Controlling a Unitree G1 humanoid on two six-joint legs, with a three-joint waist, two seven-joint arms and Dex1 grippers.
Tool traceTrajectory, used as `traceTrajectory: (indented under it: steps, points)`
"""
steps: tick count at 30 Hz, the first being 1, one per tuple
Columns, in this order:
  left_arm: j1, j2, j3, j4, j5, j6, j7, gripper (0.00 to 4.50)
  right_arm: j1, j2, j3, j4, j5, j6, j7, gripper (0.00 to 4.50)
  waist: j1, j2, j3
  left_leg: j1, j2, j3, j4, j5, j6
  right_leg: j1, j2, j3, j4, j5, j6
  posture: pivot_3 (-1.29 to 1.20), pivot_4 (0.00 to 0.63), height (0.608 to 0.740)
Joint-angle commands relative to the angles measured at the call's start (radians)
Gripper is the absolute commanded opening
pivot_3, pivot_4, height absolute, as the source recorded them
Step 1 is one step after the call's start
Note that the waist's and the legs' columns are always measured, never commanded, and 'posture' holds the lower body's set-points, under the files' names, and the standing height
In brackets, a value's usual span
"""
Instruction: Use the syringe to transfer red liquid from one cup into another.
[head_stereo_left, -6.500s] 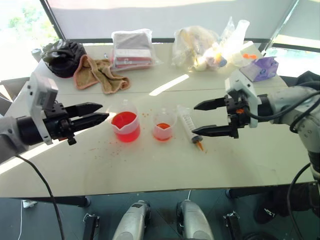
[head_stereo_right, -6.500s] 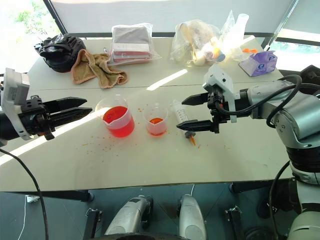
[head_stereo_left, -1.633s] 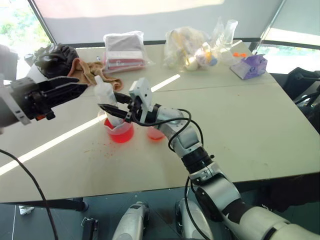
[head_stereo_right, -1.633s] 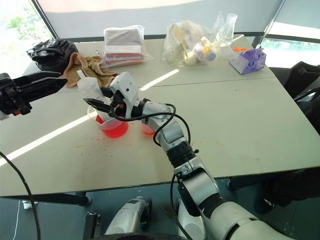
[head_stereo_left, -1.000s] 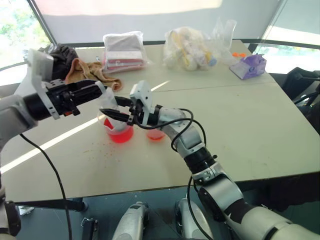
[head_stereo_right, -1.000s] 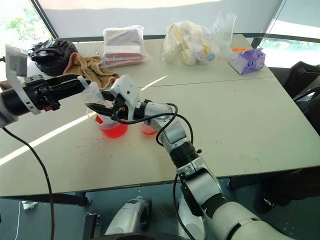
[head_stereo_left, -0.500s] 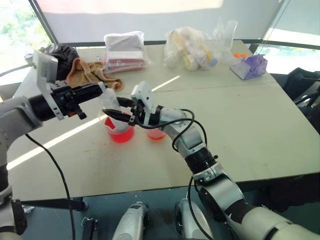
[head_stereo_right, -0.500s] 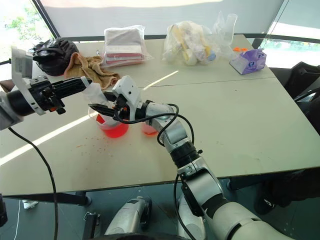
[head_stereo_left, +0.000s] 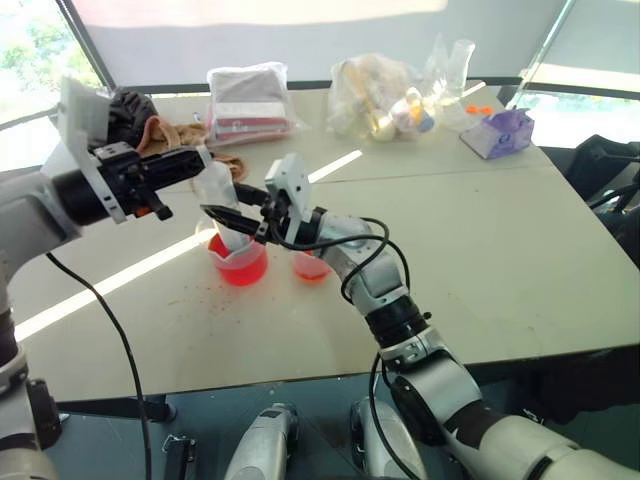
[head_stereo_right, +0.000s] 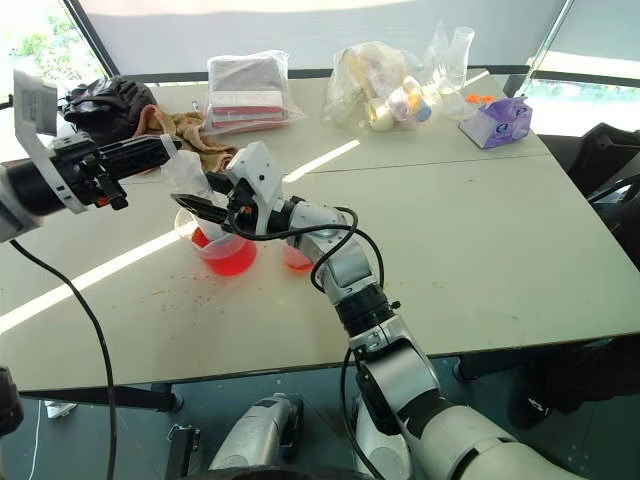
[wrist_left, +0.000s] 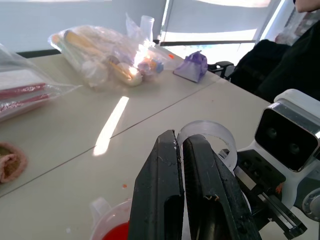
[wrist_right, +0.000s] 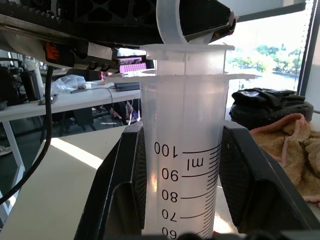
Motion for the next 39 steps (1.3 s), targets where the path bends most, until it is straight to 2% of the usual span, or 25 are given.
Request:
traceTrajectory:
  steps: [1,25,39]
  points:
    - [-0.076,0.001,0.049,-0.013,-0.037,-0.031,-0.002,0.03,0.01,0.06,0.084,-0.01,-0.003,0.004,0.035,1.43,0.0,0.0,0.0,0.0,0.0,0.0,0.0,0.0,0.0,0.0,0.0,0.0,0.0,0.0,0.0,0.0,0.15,0.734]
    - [-0.125,0.009,0.07,0.002,-0.036,-0.007,0.007,0.03,0.047,0.08,0.115,0.027,-0.012,-0.014,0.035,1.43,0.0,0.0,0.0,0.0,0.0,0.0,0.0,0.0,0.0,0.0,0.0,0.0,0.0,0.0,0.0,0.0,0.15,0.734]
    - [0.008,-0.005,0.093,-0.083,-0.038,0.001,0.019,0.03,0.029,0.07,0.11,0.0,0.0,-0.003,0.035,1.43,0.0,0.0,0.0,0.0,0.0,0.0,0.0,0.0,0.0,0.0,0.0,0.0,0.0,0.0,0.0,0.0,0.15,0.734]
